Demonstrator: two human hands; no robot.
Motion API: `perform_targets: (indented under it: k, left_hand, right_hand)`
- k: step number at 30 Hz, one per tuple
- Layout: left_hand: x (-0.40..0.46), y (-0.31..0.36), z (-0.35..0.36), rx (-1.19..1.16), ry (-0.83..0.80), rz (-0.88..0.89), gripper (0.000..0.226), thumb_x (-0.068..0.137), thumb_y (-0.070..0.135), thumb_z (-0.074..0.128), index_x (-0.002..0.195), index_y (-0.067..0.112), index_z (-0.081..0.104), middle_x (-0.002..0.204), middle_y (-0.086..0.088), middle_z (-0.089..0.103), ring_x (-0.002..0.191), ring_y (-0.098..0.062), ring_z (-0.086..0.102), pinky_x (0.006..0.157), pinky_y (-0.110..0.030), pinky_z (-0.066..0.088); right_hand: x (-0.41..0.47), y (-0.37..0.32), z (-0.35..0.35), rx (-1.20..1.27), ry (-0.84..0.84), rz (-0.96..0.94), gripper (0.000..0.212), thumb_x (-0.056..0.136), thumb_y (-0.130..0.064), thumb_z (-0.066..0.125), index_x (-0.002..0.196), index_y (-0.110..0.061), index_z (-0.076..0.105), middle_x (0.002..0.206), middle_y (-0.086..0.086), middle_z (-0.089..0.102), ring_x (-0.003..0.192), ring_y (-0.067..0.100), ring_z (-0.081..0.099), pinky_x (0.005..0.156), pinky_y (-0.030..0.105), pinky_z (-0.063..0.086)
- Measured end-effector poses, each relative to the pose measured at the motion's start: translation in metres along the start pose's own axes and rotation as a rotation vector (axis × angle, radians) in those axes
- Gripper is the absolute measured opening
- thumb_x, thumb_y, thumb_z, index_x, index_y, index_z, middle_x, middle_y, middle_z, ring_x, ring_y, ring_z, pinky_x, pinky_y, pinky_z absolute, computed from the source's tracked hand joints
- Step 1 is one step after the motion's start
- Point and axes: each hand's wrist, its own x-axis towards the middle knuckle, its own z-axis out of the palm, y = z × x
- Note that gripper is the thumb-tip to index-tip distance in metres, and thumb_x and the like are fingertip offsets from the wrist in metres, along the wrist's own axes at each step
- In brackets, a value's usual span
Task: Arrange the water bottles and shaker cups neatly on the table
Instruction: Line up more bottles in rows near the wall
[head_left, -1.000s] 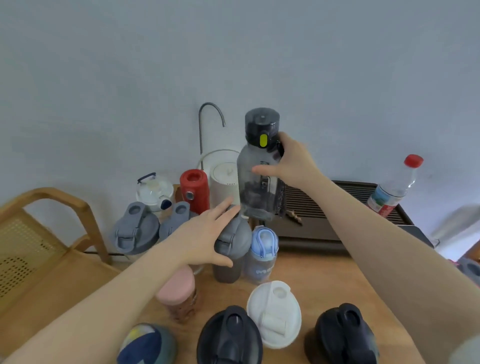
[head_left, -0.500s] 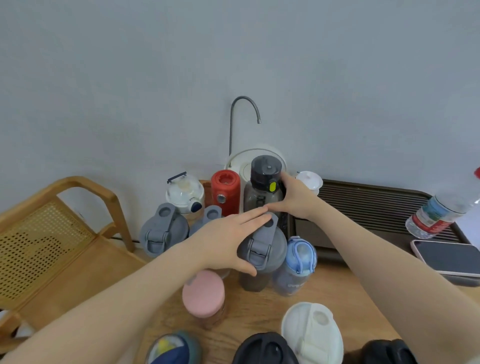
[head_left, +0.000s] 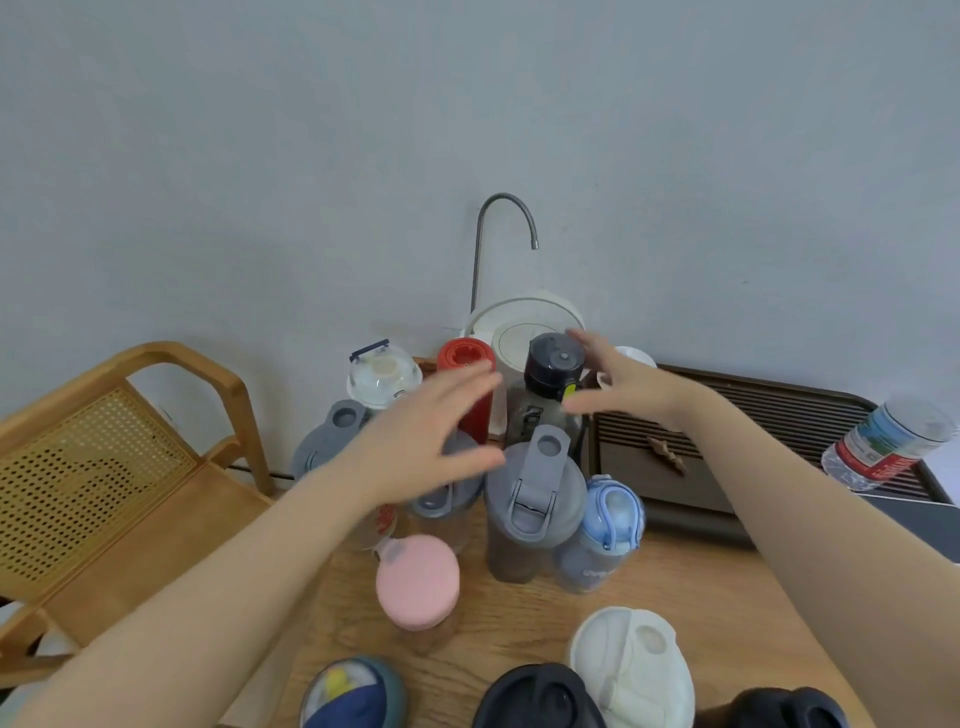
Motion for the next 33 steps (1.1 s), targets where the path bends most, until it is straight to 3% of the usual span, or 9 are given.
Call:
perform_targets:
  k: [3, 5, 10, 15, 17, 21, 26, 30, 33]
  left_hand:
    - [-0.003, -0.038, -0.023, 0.007, 0.191, -0.190, 0.067, 0.080, 0.050, 0.048, 0.138, 0.018, 0.036, 0.152, -0.003, 0.026, 0.140, -0.018, 0.019, 0.112, -0.029, 0.012]
    - [-0.001, -0.064, -0.031, 0.066, 0.188, -0.337, 0.068, 0.082, 0.039, 0.059, 0.139, 0.016, 0.032, 0.154, -0.009, 0.021, 0.141, -0.028, 0.016, 0.114, -0.039, 0.014]
    - [0.009, -0.094, -0.039, -0.010, -0.066, -0.542, 0.098, 0.072, 0.037, 0.073, 0.145, 0.025, 0.009, 0.155, -0.014, 0.006, 0.137, -0.035, 0.025, 0.107, -0.042, 0.030]
    - [0.019, -0.109, -0.033, -0.256, -0.108, -0.480, 0.076, 0.068, 0.025, 0.077, 0.129, 0.013, 0.033, 0.121, -0.011, 0.051, 0.095, -0.023, 0.052, 0.075, -0.029, 0.042]
    - [0.022, -0.111, -0.030, -0.268, -0.104, -0.459, 0.071, 0.067, 0.025, 0.077, 0.122, 0.009, 0.035, 0.108, -0.009, 0.052, 0.088, -0.023, 0.051, 0.071, -0.030, 0.043]
    - [0.029, -0.115, -0.025, -0.306, -0.034, -0.392, 0.071, 0.063, 0.023, 0.080, 0.117, 0.005, 0.038, 0.105, -0.007, 0.049, 0.088, -0.022, 0.050, 0.070, -0.031, 0.043]
    - [0.033, -0.124, -0.023, -0.372, 0.022, -0.328, 0.069, 0.063, 0.020, 0.079, 0.116, 0.004, 0.039, 0.107, -0.009, 0.048, 0.087, -0.020, 0.049, 0.069, -0.029, 0.038]
    - [0.029, -0.131, -0.025, -0.469, 0.023, -0.310, 0.072, 0.068, 0.018, 0.078, 0.122, 0.003, 0.033, 0.105, -0.005, 0.046, 0.089, -0.017, 0.048, 0.063, -0.023, 0.036]
    - [0.021, -0.140, -0.024, -0.511, -0.058, -0.259, 0.080, 0.075, 0.023, 0.074, 0.134, 0.005, 0.023, 0.119, -0.007, 0.045, 0.104, -0.020, 0.050, 0.078, -0.024, 0.039]
  right_hand:
    - [-0.010, -0.040, 0.004, -0.046, 0.298, -0.171, 0.065, 0.085, -0.029, 0.063, 0.140, -0.022, 0.029, 0.140, 0.001, 0.043, 0.129, 0.010, 0.037, 0.106, 0.028, 0.028]
    - [-0.007, -0.069, 0.022, -0.228, 0.462, -0.301, 0.052, 0.086, -0.026, 0.061, 0.133, -0.017, 0.040, 0.137, 0.002, 0.049, 0.127, 0.013, 0.042, 0.102, 0.022, 0.030]
    - [0.036, -0.107, 0.088, -0.696, 0.426, -0.285, 0.040, 0.088, -0.031, 0.051, 0.124, -0.013, 0.050, 0.132, 0.008, 0.053, 0.125, 0.025, 0.042, 0.100, 0.034, 0.034]
    - [0.073, -0.101, 0.108, -1.035, 0.286, 0.139, 0.063, 0.083, -0.048, 0.052, 0.132, -0.011, 0.036, 0.133, 0.018, 0.048, 0.128, 0.037, 0.038, 0.112, 0.050, 0.014]
    - [0.077, -0.099, 0.109, -1.012, 0.230, 0.220, 0.070, 0.079, -0.044, 0.060, 0.133, -0.011, 0.031, 0.129, 0.019, 0.047, 0.121, 0.039, 0.045, 0.108, 0.051, 0.022]
    - [0.077, -0.098, 0.113, -0.942, 0.254, 0.219, 0.068, 0.077, -0.030, 0.065, 0.134, -0.016, 0.029, 0.126, 0.018, 0.044, 0.108, 0.041, 0.052, 0.080, 0.041, 0.043]
    - [0.074, -0.094, 0.113, -0.922, 0.311, 0.232, 0.074, 0.075, -0.037, 0.065, 0.137, -0.019, 0.028, 0.132, 0.016, 0.045, 0.114, 0.038, 0.050, 0.095, 0.044, 0.038]
    - [0.062, -0.101, 0.117, -1.049, 0.356, 0.172, 0.075, 0.080, -0.045, 0.060, 0.141, -0.018, 0.027, 0.147, 0.014, 0.033, 0.136, 0.033, 0.030, 0.115, 0.048, 0.009]
    - [0.037, -0.114, 0.127, -0.894, 0.404, -0.026, 0.057, 0.086, -0.038, 0.054, 0.137, -0.017, 0.036, 0.146, 0.010, 0.036, 0.132, 0.029, 0.035, 0.109, 0.042, 0.026]
